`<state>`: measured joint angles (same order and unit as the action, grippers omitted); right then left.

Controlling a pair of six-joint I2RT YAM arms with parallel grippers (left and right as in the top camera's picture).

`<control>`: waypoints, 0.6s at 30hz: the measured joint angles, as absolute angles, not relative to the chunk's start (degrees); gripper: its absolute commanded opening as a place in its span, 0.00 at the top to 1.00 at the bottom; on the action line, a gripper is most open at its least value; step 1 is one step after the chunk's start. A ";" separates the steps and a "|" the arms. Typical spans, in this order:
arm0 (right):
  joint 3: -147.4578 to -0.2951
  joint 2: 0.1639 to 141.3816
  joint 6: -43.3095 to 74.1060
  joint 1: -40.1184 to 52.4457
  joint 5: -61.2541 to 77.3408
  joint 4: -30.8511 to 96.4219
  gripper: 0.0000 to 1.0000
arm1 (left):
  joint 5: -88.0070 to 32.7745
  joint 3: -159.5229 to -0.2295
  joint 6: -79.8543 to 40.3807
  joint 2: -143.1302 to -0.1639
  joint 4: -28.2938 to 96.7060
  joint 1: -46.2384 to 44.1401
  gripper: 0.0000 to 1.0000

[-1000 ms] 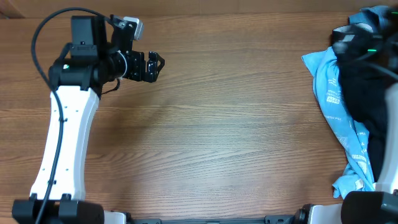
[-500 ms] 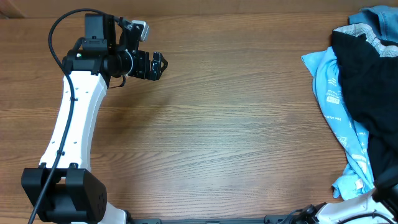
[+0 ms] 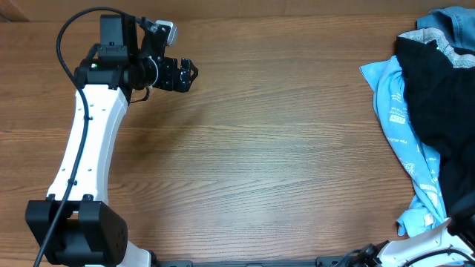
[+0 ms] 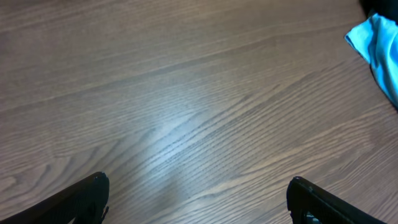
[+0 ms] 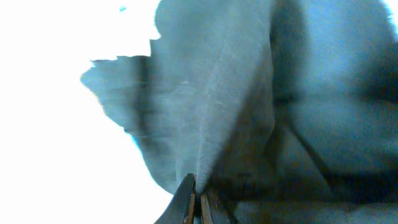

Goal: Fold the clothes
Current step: 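Reach both grippers toward the clothes pile and grasp the black shorts, then lift the black shorts with both grippers and pull them left off the pile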

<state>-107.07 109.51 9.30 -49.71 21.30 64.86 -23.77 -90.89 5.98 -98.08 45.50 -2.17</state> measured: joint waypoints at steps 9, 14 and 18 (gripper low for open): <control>-130.06 105.60 -0.25 -12.78 30.24 81.65 0.96 | -15.59 -108.42 3.18 -98.06 54.30 -2.15 0.00; -135.74 105.60 -0.86 2.74 30.00 81.69 0.96 | -11.68 -113.80 2.00 -98.06 57.12 2.42 0.00; -139.17 105.34 -1.32 10.39 29.89 83.29 0.96 | -11.66 -114.06 0.32 -98.06 57.80 7.64 0.00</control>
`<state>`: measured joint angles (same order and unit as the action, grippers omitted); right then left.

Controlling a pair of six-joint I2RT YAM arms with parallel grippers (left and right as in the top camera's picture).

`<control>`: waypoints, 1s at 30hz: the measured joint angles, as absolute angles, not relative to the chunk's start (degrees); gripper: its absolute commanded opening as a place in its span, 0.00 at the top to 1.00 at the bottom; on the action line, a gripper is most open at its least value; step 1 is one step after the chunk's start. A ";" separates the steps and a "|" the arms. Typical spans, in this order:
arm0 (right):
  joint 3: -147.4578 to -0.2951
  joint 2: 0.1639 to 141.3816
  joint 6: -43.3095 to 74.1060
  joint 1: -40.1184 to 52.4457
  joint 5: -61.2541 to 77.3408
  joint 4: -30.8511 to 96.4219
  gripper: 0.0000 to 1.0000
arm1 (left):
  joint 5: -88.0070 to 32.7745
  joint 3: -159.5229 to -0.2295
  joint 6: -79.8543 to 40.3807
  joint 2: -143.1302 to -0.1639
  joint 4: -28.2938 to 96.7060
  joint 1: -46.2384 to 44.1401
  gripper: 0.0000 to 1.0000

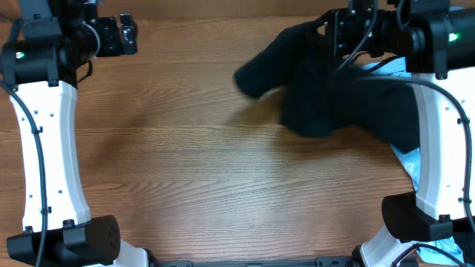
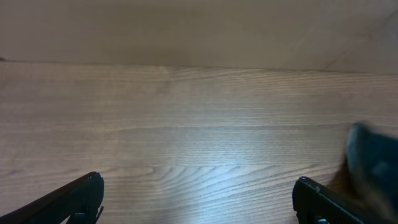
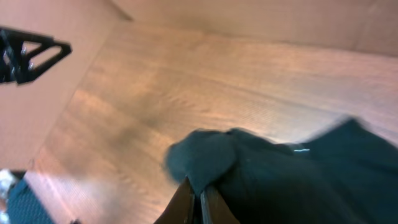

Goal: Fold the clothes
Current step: 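Lift the black shorts with both grippers and pull them left off the pile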

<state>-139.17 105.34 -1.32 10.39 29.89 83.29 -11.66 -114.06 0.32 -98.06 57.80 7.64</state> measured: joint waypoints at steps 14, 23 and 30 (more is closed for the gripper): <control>-139.17 105.27 -1.52 15.77 23.59 86.17 0.96 | -37.60 -114.39 24.58 -98.06 75.07 -5.76 0.00; -139.17 105.41 -1.54 15.77 23.55 86.39 0.96 | -32.45 -114.65 38.11 -102.48 79.44 -19.55 0.35; -139.17 105.49 -1.50 15.77 22.68 86.56 0.93 | -23.97 -115.57 34.13 -109.73 75.53 -19.79 0.96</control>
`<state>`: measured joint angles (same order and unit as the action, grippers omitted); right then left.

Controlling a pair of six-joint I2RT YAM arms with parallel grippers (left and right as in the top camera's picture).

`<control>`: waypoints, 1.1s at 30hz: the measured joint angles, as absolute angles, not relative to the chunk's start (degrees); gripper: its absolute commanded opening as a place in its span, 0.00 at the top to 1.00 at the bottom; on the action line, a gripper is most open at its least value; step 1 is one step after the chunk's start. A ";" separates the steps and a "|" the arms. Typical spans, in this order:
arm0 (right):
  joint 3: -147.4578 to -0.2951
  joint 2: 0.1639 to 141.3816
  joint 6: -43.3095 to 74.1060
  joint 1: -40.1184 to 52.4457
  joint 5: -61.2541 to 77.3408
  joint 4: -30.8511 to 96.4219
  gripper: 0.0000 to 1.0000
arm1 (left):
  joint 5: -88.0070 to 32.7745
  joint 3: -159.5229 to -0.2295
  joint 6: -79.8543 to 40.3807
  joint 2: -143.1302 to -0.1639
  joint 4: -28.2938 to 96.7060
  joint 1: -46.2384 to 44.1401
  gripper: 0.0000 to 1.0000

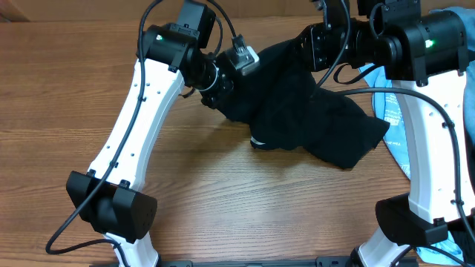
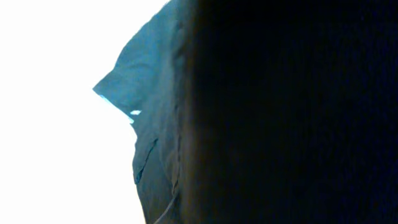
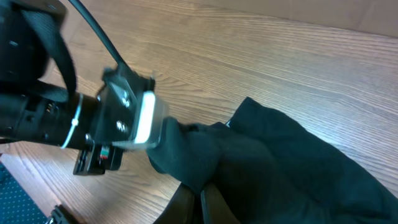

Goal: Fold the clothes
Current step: 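Lift the black shorts with both grippers and pull them left off the pile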

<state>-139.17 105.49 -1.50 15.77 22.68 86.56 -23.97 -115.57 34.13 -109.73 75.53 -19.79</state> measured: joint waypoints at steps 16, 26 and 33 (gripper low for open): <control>-136.73 107.42 -1.30 12.80 20.60 93.73 0.41 | -8.01 -139.55 16.82 -108.77 73.69 -19.86 0.96; -111.94 107.92 2.17 27.22 20.73 73.76 0.41 | 1.28 -139.55 11.88 -108.77 61.01 -19.86 0.95; -103.77 107.92 2.79 31.31 20.40 60.49 0.40 | 6.15 -139.55 11.46 -108.77 57.78 -19.84 0.96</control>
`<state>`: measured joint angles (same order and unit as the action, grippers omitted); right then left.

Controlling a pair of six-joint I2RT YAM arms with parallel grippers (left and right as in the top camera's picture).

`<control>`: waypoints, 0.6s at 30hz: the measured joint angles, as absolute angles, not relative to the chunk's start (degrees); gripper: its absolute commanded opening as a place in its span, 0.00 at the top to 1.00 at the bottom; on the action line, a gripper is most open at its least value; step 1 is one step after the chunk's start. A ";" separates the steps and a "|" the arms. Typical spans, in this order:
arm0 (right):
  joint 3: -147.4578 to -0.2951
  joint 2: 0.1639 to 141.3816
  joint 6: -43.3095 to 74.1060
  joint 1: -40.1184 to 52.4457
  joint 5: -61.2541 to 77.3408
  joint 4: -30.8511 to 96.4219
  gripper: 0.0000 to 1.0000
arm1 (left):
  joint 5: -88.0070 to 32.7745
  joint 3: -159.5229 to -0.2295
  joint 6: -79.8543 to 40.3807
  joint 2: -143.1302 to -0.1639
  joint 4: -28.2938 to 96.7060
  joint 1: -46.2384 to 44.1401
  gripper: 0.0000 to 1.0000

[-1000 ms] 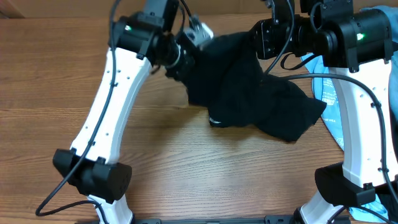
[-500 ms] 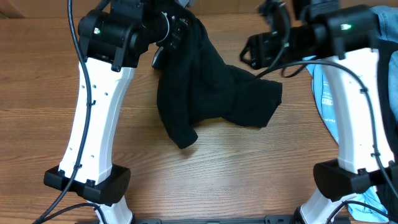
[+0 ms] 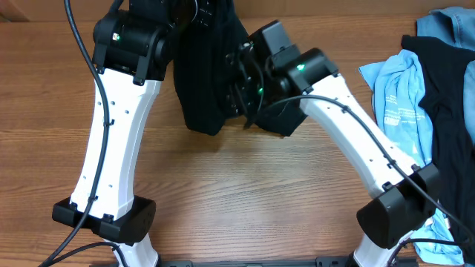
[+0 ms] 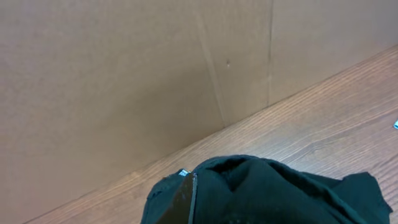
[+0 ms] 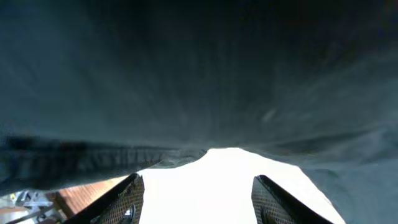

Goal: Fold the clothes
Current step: 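Lift the black shorts with both grippers and pull them left off the pile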

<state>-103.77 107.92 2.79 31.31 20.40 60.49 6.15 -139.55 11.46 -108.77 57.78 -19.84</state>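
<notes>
A black garment (image 3: 211, 74) hangs in a bunch over the back middle of the table (image 3: 223, 200). My left gripper (image 4: 189, 200) is shut on its upper edge, seen in the left wrist view against a cardboard wall. The garment's top (image 4: 261, 193) bulges beside the shut fingers. My right gripper (image 5: 202, 199) is open, with dark cloth (image 5: 186, 74) filling the view above its fingers (image 5: 127, 199) and nothing between them. In the overhead view the right gripper (image 3: 243, 87) sits against the hanging cloth's right side.
A pile of clothes lies at the right edge: a light blue shirt (image 3: 397, 96), another black piece (image 3: 449, 111) and a blue-grey garment (image 3: 445, 22). The left arm's white link (image 3: 111, 126) and the right arm's link (image 3: 356, 156) both cross over the table.
The right gripper has let go of the black garment and now stands open lower against it. The left gripper, then buried in the cloth, is now shut on it and holds it up.
First the left gripper was open over bare table and the right was shut on cloth in the pile at the right. Then the right held the black garment over the back of the table. Then both grippers met at it. Now the left alone holds it.
</notes>
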 measured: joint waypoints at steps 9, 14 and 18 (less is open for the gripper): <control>-100.03 107.92 -1.69 34.44 27.35 47.51 0.30 | 6.76 -139.55 9.32 -108.77 57.82 -17.21 0.96; -98.98 107.92 -4.99 34.65 31.90 46.24 0.30 | 7.38 -139.55 9.32 -108.77 57.82 -16.93 0.96; -98.98 107.92 -9.06 32.51 38.06 44.77 0.29 | 7.38 -139.55 9.28 -108.77 57.84 -15.18 0.96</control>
